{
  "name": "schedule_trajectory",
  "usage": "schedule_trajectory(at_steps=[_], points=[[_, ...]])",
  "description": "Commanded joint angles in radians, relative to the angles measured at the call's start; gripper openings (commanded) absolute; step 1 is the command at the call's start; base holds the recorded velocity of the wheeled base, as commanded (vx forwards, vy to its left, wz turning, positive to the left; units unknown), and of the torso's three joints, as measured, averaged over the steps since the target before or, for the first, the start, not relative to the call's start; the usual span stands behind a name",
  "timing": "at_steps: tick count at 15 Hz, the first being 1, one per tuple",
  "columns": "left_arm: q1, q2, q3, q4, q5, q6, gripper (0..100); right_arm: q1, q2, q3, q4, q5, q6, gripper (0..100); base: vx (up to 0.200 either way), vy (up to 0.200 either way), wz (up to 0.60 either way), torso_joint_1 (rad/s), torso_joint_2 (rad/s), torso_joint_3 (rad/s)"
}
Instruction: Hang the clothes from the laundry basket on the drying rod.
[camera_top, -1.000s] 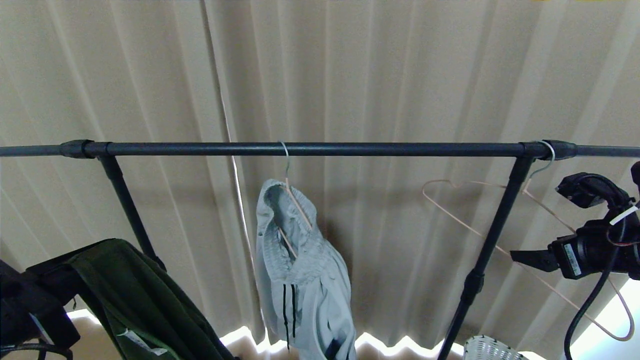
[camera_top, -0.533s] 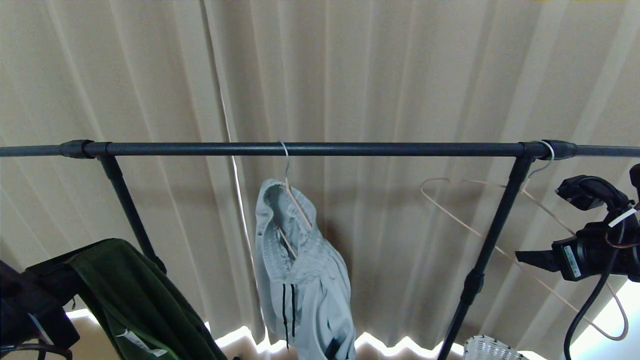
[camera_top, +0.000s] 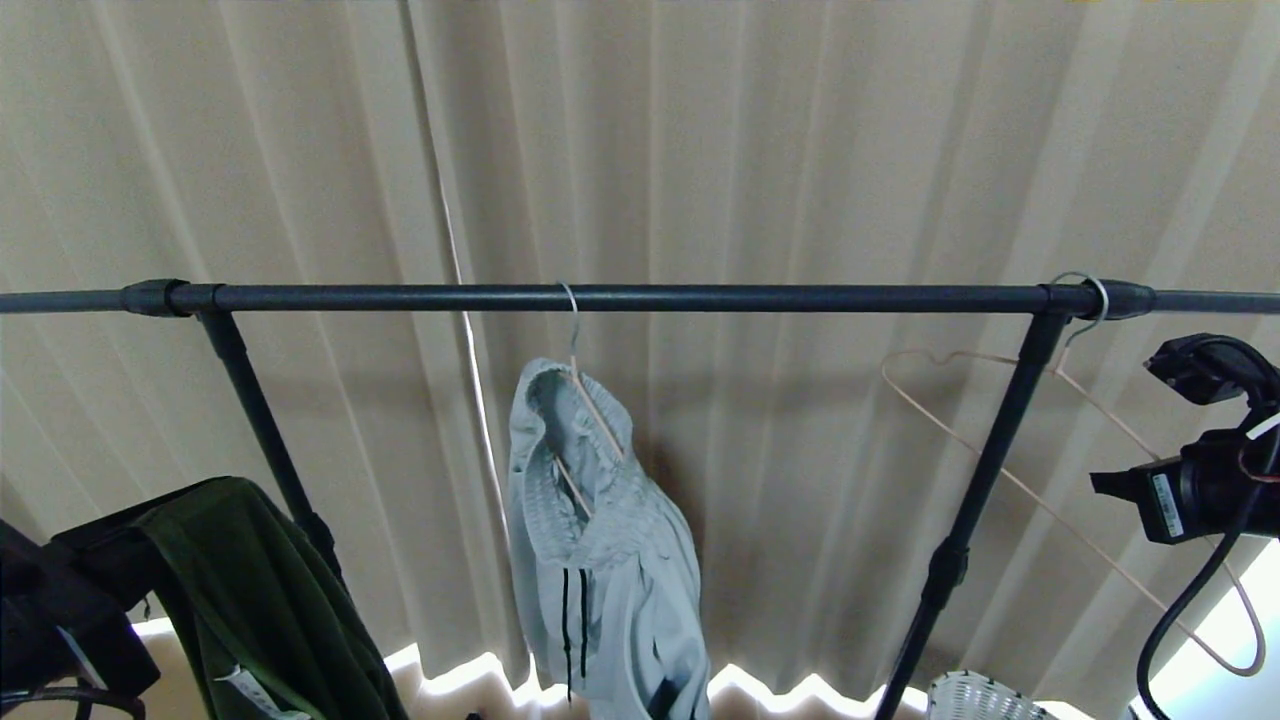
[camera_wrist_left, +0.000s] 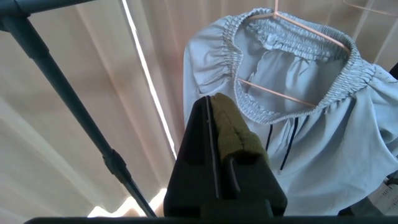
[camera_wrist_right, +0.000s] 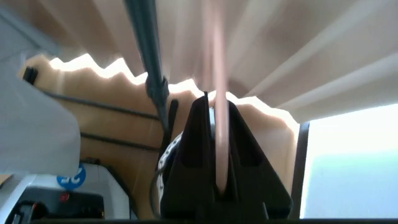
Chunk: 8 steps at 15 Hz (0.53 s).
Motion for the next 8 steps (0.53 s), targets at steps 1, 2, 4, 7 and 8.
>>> schedule_trajectory(at_steps=[1,2,4,7,8], points=[[0.001,-0.001,0.0,-0.001,0.0,0.002,0,-0.013,-0.023,0.003,-0.009,0.0,0.0,0,0.0,0.0,0.0,0.0,0.0,0.0],[0.001,-0.001,0.0,-0.001,0.0,0.002,0,-0.013,-0.023,0.003,-0.009,0.0,0.0,0,0.0,0.0,0.0,0.0,0.0,0.0],[0.001,0.0,0.003,-0.002,0.0,0.023,0,-0.014,-0.071,0.003,-0.016,0.0,0.064,0,0.0,0.0,0.0,0.0,0.0,0.0],[0.001,-0.001,0.005,-0.002,0.0,0.025,0,-0.014,-0.099,0.015,-0.016,0.002,0.113,0,0.0,0.0,0.0,0.0,0.0,0.0],[0.001,-0.003,0.003,-0.001,0.0,0.025,0,-0.014,-0.106,0.017,-0.016,-0.001,0.113,0,0.0,0.0,0.0,0.0,0.0,0.0]])
